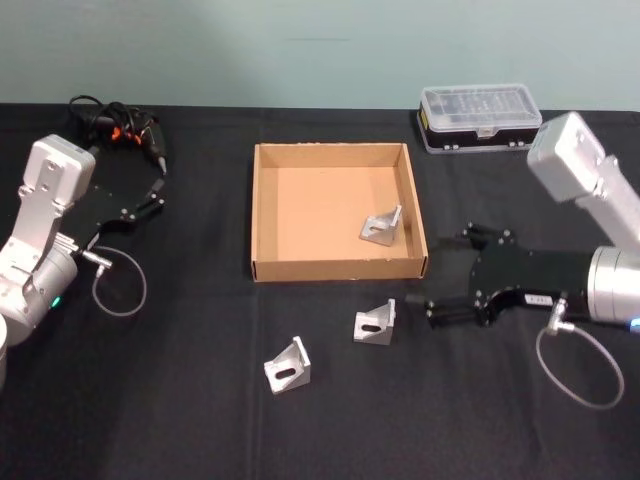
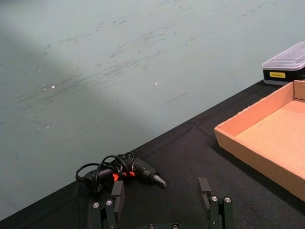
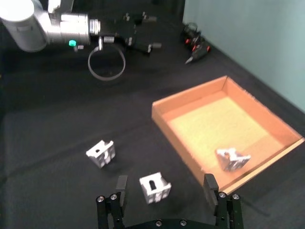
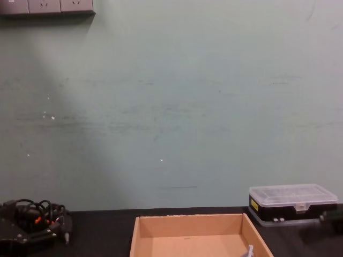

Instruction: Use one hand to pick up the angle iron from the table and place it into the box.

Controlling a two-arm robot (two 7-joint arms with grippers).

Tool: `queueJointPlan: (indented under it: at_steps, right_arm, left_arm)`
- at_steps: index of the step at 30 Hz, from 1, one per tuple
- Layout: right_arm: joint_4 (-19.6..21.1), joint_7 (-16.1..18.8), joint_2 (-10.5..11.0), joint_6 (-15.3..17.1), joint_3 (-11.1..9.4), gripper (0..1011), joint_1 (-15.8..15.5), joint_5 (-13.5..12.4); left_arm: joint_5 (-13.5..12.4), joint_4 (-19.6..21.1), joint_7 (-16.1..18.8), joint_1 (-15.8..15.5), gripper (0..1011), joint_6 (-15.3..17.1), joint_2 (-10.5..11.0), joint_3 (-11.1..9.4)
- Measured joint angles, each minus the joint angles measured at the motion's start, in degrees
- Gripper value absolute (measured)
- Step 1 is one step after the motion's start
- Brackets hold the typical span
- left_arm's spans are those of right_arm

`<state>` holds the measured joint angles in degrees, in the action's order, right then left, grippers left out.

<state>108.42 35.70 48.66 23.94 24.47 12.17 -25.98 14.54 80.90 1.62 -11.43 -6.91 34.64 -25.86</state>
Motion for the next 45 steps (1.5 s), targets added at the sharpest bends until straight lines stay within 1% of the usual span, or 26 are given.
queueJointPlan:
  at_steps: [1, 4, 6, 10, 12, 13, 20, 24, 27, 32, 36, 42, 45]
  right_arm:
    - [-0.47, 0.08, 0.15, -0.11, 0.74, 1004, 0.06, 0.27]
    - [-1.25, 0.21, 0.27, -0.19, 1.80, 1004, 0.21, 0.58]
    - [-2.40, 0.35, 0.41, -0.19, 3.41, 1004, 0.74, 1.42]
    - [-3.96, 0.77, 0.35, -0.18, 5.36, 1004, 1.63, 2.83]
    - [-4.55, 0.91, 0.23, -0.18, 5.98, 1004, 1.95, 3.33]
    - [-5.28, 1.14, 0.01, -0.18, 6.71, 1004, 2.37, 3.88]
    - [-8.00, 2.04, -1.32, -0.59, 9.10, 1004, 4.18, 6.10]
    - [-10.37, 2.96, -2.91, -1.09, 11.03, 1004, 6.03, 8.04]
    - [-11.45, 3.42, -3.69, -1.39, 11.71, 1004, 6.88, 8.75]
    - [-14.43, 4.41, -5.99, -2.08, 13.13, 1004, 9.25, 10.17]
    - [-15.68, 4.74, -7.04, -2.31, 13.61, 1004, 10.16, 10.58]
    - [-18.64, 5.50, -9.21, -2.87, 14.55, 1004, 12.04, 11.08]
    - [-19.31, 5.79, -9.73, -3.02, 14.86, 1004, 12.46, 11.11]
  left_arm:
    - [0.00, 0.00, 0.00, 0.01, 1000, 0.00, 0.00, 0.00]
    - [0.00, 0.00, 0.00, 0.00, 1000, 0.00, 0.00, 0.00]
    - [0.00, 0.00, 0.00, 0.00, 1000, 0.00, 0.00, 0.00]
    - [0.00, 0.00, 0.00, 0.00, 1000, 0.00, 0.00, 0.00]
    - [0.00, 0.00, 0.00, 0.01, 1000, 0.00, 0.00, 0.00]
    - [0.00, 0.00, 0.00, 0.00, 1000, 0.00, 0.00, 0.00]
    - [0.00, 0.00, 0.00, 0.00, 1000, 0.00, 0.00, 0.00]
    - [0.00, 0.00, 0.00, 0.00, 1000, 0.00, 0.00, 0.00]
    - [0.00, 0.00, 0.00, 0.00, 1000, 0.00, 0.00, 0.00]
    - [0.00, 0.00, 0.00, 0.00, 1000, 0.00, 0.00, 0.00]
    - [0.00, 0.00, 0.00, 0.00, 1000, 0.00, 0.00, 0.00]
    - [0.00, 0.00, 0.00, 0.00, 1000, 0.00, 0.00, 0.00]
    - [0.00, 0.00, 0.00, 0.00, 1000, 0.00, 0.00, 0.00]
